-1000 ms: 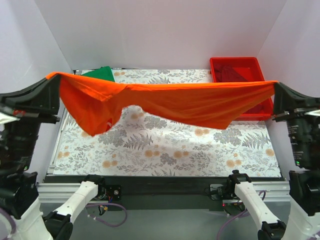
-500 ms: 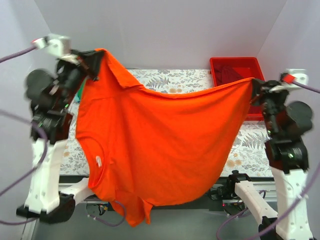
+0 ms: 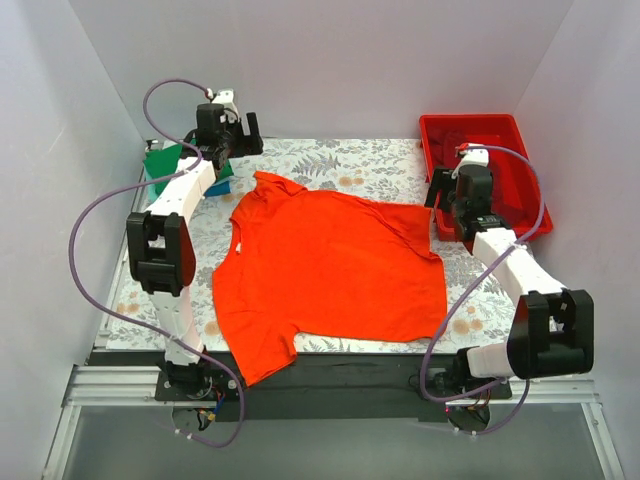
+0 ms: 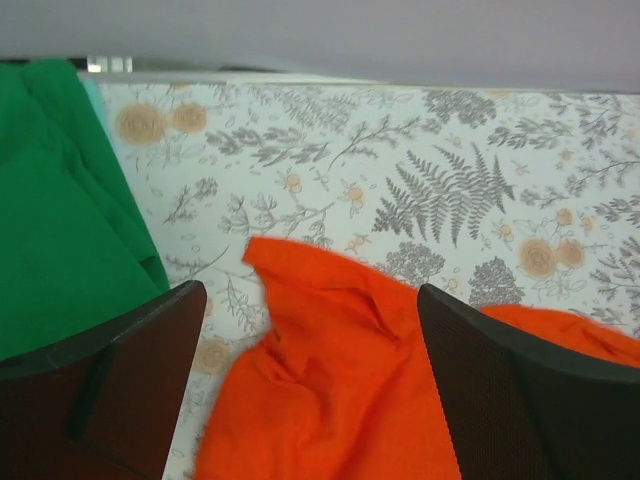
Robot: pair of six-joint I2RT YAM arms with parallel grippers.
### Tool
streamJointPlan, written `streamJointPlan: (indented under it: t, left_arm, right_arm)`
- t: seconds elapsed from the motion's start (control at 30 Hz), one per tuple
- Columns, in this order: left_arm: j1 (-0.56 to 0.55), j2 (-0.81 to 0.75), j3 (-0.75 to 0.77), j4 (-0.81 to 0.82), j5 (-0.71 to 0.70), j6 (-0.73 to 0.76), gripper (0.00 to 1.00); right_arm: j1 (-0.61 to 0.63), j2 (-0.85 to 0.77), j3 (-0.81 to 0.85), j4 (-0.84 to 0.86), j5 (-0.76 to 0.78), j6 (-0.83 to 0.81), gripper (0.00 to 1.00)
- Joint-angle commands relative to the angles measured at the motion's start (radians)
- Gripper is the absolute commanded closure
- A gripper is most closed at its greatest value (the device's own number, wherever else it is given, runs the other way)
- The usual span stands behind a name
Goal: Fold and stack the t-shirts
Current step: Flatten the tshirt out
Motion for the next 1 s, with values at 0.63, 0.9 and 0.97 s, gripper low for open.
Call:
streamJointPlan:
  t: [0.63, 0.9, 0.97]
  left_arm:
    - [0.0, -0.505, -0.649, -0.068, 0.061, -0.234, 0.12]
    - [0.0, -0.433, -0.692, -0.03, 0.108, -0.281, 0.12]
    - [0.0, -0.411, -0.694, -0.02, 0.131, -0.286, 0.12]
  right_arm:
    - [0.222, -0.13, -0.192, 0.002, -0.304, 0.109, 0.08]
    - [0.23, 0.042, -0.198, 0.01, -0.352, 0.158, 0.07]
    - [0.23, 0.088, -0.189, 0.01, -0.349, 0.158, 0.07]
